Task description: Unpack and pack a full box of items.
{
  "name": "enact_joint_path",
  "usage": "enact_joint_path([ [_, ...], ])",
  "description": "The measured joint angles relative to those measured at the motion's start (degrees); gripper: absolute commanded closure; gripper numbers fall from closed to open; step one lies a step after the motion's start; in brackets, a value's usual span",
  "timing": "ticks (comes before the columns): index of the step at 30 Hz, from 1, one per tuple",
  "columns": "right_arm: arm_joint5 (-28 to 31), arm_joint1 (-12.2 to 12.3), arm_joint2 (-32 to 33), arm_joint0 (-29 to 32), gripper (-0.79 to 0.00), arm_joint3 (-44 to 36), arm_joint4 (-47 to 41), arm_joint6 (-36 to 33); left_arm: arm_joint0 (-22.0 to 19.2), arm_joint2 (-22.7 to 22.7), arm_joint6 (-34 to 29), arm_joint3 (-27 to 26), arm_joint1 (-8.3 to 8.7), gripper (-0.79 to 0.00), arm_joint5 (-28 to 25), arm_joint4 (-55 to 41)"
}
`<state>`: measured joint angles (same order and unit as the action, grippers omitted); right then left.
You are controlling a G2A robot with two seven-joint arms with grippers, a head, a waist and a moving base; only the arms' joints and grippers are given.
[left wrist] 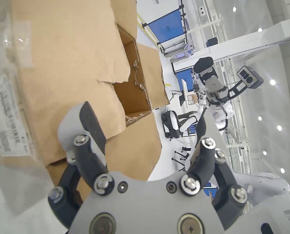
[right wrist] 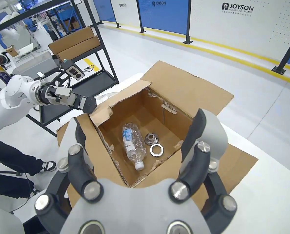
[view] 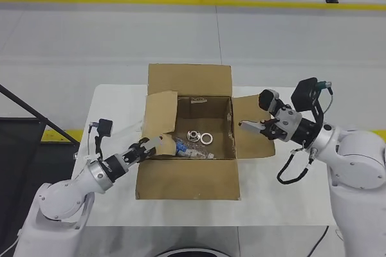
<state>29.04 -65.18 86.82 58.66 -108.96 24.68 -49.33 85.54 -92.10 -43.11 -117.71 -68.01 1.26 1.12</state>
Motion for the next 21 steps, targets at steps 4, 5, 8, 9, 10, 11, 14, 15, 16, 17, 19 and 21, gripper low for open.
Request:
enact_joint_path([
  [4, -0.5, 0.5, 1.9, 0.9, -0.785, 3.1, -4.8, -1.3, -1.1, 1.4, 0.5, 0.9, 0.09, -0.785, 0.8, 0.6],
  [5, -1.0, 0.6, 2.5, 1.0, -0.785, 3.8, -5.6, -1.7, -1.3, 1.6, 0.5, 1.1, 0.11, -0.785, 1.0, 0.6],
  [8, -3.7, 1.1, 4.5, 1.3, -0.785, 6.5, -7.6, -2.6, -1.8, 2.3, 0.4, 1.6, 0.22, -0.785, 1.8, 1.0],
  [9, -4.9, 1.2, 5.2, 1.4, -0.785, 7.7, -8.3, -2.6, -2.0, 2.5, 0.3, 1.7, 0.28, -0.785, 2.1, 1.3],
  [10, -5.6, 1.3, 5.8, 1.5, -0.785, 8.7, -8.9, -2.7, -2.1, 2.7, 0.1, 1.8, 0.32, -0.785, 2.2, 1.5],
  [11, -6.5, 1.4, 6.3, 1.5, -0.785, 9.8, -9.2, -2.8, -2.2, 2.9, 0.0, 1.9, 0.36, -0.785, 2.4, 1.7],
  [14, -8.8, 1.7, 6.8, 0.9, -0.785, 14.1, -11.5, -4.7, -2.4, 3.3, 0.3, 2.2, 0.46, -0.785, 2.7, 2.0],
  [15, -9.3, 1.8, 6.9, 0.5, -0.785, 15.7, -12.7, -5.3, -2.4, 3.4, 0.6, 2.3, 0.47, -0.785, 2.8, 1.9],
  [16, -9.7, 1.9, 6.6, -0.2, -0.785, 17.7, -14.1, -6.2, -2.5, 3.5, 0.8, 2.3, 0.49, -0.785, 3.0, 1.8],
  [17, -9.8, 1.9, 6.3, -0.7, -0.785, 19.2, -15.1, -7.1, -2.5, 3.6, 1.0, 2.3, 0.52, -0.785, 3.1, 1.8],
  [19, -9.6, 2.0, 5.1, -2.3, -0.785, 22.6, -17.1, -9.1, -2.6, 3.9, 1.1, 2.3, 0.58, -0.785, 3.2, 1.9],
  [21, -8.9, 2.0, 3.7, -4.0, -0.785, 25.8, -19.1, -11.0, -2.6, 4.0, 1.1, 2.4, 0.66, -0.785, 3.3, 2.0],
])
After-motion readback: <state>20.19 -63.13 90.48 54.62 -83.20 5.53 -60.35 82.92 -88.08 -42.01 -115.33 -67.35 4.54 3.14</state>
